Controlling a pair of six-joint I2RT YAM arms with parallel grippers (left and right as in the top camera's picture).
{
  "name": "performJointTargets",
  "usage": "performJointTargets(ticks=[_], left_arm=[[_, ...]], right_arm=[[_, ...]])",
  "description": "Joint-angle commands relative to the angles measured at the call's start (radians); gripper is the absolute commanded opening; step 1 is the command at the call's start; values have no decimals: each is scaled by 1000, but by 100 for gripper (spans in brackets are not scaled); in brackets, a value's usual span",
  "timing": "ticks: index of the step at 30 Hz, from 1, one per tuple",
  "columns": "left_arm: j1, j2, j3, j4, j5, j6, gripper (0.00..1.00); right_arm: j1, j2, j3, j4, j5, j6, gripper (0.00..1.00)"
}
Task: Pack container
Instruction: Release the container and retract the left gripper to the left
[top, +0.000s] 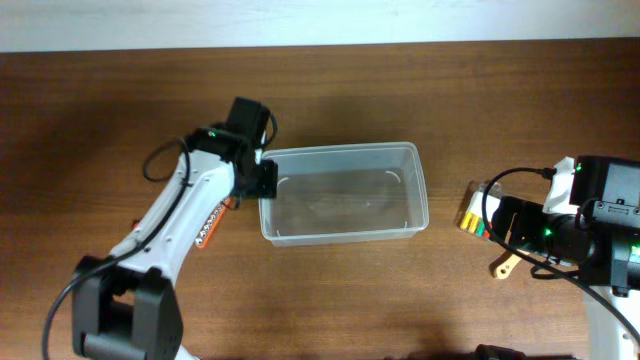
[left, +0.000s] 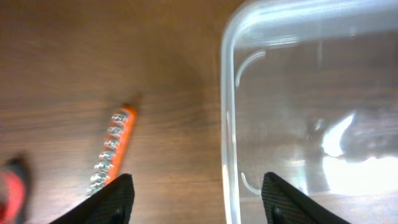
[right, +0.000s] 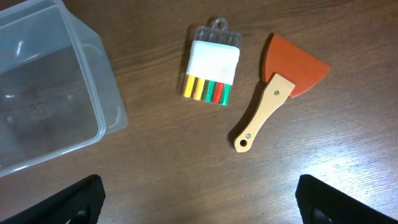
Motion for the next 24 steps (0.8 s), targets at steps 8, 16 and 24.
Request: performJointTargets(ticks=[8,16,24], left_arm=[[148,-381,151,-116,-67,-6,83],[477,-537,146,-240,-67,-6,93],[767,-510,15,-187,173,24,99]], right_arm=[[-8,8,38,39,-94,-23,99],[-55,-11,202,-86,59,100,99],[-328,8,268,-173,12,229,99]])
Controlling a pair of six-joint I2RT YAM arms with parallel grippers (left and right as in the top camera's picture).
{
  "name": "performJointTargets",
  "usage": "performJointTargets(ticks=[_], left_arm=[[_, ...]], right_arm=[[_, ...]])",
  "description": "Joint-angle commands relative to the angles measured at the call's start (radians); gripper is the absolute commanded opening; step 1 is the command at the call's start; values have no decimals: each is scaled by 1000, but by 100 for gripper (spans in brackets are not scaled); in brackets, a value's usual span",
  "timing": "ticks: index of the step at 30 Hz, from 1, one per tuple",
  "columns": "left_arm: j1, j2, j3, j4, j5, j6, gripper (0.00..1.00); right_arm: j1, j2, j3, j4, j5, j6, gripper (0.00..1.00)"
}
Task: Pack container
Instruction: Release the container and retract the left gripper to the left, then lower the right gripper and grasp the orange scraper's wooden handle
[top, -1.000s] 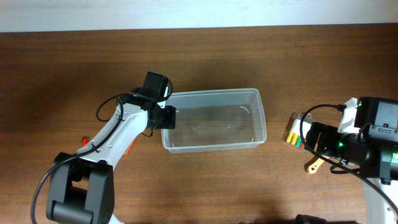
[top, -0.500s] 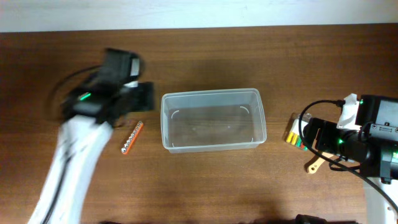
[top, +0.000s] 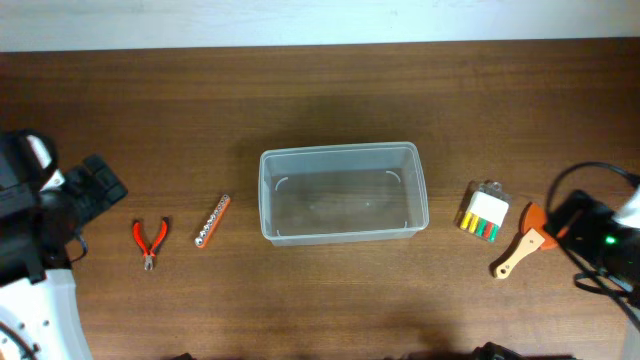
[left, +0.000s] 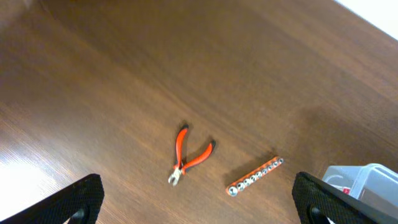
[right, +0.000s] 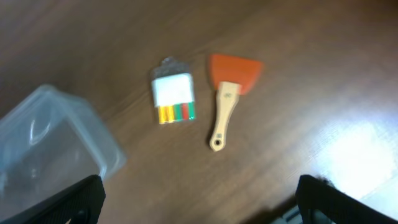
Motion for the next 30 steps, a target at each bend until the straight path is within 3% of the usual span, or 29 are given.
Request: performJointTargets(ticks=[1,12,20,30], left_arm=[[76,37,-87,17,150,21,99],[73,51,-150,85,150,33,99],[73,51,-150,94,150,44,99],[73,51,-150,92,150,44,99]], right_arm=[[-104,35,17,-11,-13,73,99],[-145,206,-181,51,0,166,99],[-145,273,-536,451,-40,165,99],[-144,438,-618,652,-29,174,99]])
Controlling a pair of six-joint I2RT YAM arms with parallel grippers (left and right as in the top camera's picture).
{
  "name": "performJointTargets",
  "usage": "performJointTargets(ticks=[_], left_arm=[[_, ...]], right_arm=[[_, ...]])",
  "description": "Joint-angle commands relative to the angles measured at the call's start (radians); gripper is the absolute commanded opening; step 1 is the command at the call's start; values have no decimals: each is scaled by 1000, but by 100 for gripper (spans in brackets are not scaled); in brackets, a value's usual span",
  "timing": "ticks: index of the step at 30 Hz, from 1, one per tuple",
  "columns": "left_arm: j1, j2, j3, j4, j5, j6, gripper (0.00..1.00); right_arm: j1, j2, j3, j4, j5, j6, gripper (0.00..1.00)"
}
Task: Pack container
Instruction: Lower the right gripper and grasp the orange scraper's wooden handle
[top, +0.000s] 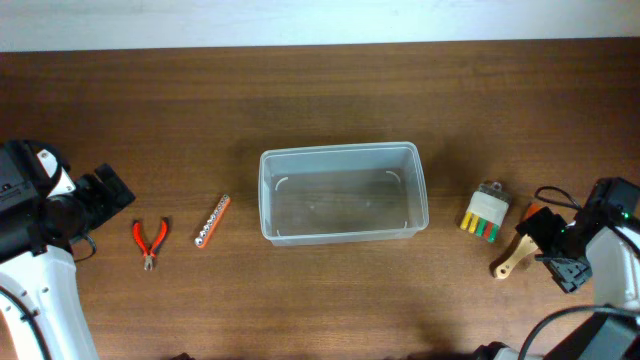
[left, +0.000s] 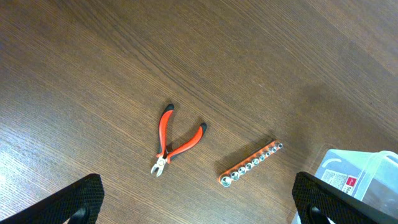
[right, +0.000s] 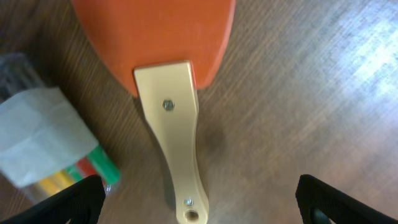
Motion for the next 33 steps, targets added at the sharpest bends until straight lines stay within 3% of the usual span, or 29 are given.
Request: performJointTargets(ticks=[1,11,20,33], left_arm=[[0,-9,-1,2,11,17,99],[0,-9,-1,3,11,17,99],[0,-9,-1,2,11,17,99],[0,-9,-1,2,11,17,99]], right_arm=[[-7,56,-9,31,2,24,99],[33,193,-16,62,-6,35,99],[167,199,-105,183,-6,35,99],[183,199,-129,204,-5,66,98]])
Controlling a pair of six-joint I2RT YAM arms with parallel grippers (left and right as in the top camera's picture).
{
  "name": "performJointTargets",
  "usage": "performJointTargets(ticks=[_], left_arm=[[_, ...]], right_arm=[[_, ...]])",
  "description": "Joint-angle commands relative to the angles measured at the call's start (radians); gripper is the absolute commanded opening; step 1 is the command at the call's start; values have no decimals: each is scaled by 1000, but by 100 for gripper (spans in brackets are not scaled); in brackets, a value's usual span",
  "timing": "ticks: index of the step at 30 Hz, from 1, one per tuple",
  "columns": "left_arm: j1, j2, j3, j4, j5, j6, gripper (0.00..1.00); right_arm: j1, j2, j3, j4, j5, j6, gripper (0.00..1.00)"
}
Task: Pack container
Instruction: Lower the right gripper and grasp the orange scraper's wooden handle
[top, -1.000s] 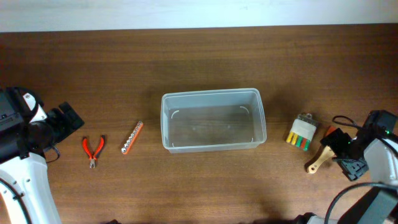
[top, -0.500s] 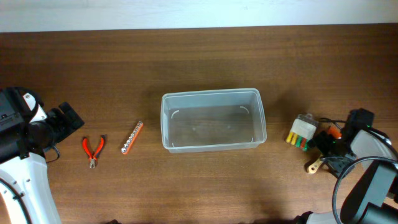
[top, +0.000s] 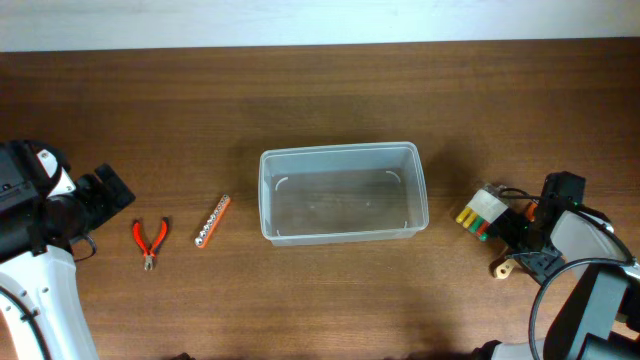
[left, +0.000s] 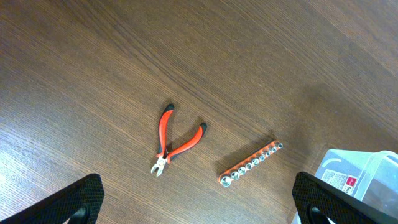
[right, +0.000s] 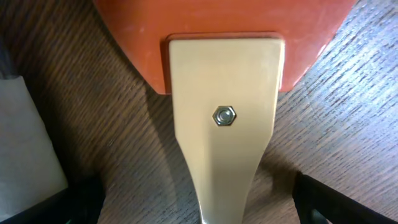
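The clear plastic container (top: 340, 192) stands empty mid-table. Orange-handled pliers (left: 176, 140) and an orange socket strip (left: 250, 169) lie to its left; my left gripper (top: 105, 192) hangs open, high at the far left, and holds nothing. Right of the container lies a marker pack (top: 478, 212). The scraper, with orange blade (right: 217, 37) and wooden handle (right: 227, 137), lies under my right gripper (top: 527, 243). That gripper is open and low, one finger on each side of the handle, apart from it.
The wooden table (top: 330, 90) reaches a white strip along its far edge. A container corner with a label (left: 360, 177) shows in the left wrist view. The marker pack's white end (right: 25, 143) lies close to the scraper handle's left side.
My right gripper has come down much closer to the scraper, so the handle now fills the space between its open fingers. The marker pack looks slightly turned. My left arm has not moved.
First my left gripper was at the container's left wall and my right one hung over the markers and scraper. Then both arms stood back at the table's sides. Later my right gripper was over the scraper, and now it straddles the handle.
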Motion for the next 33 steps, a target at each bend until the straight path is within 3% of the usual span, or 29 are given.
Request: performJointTargets(ticks=[1,7,14,17,30,33], left_arm=[[0,-9,-1,2,10,17,99],[0,-9,-1,-2,10,17,99],[0,-9,-1,-2,10,17,99],[0,-9,-1,-2,10,17,99],[0,-9,-1,-2,10,17,99],[0,-9,-1,-2,10,17,99]], right_arm=[[11,37,-45,19,-79,39,97],[11,37,-45,21,-76,39,86],[11,37,-45,21,-76,39,65],[11,37,-45,21,-76,39,51],[11,37,-45,23,-76,38,31],[11,37,-45,23,-76,38,22]])
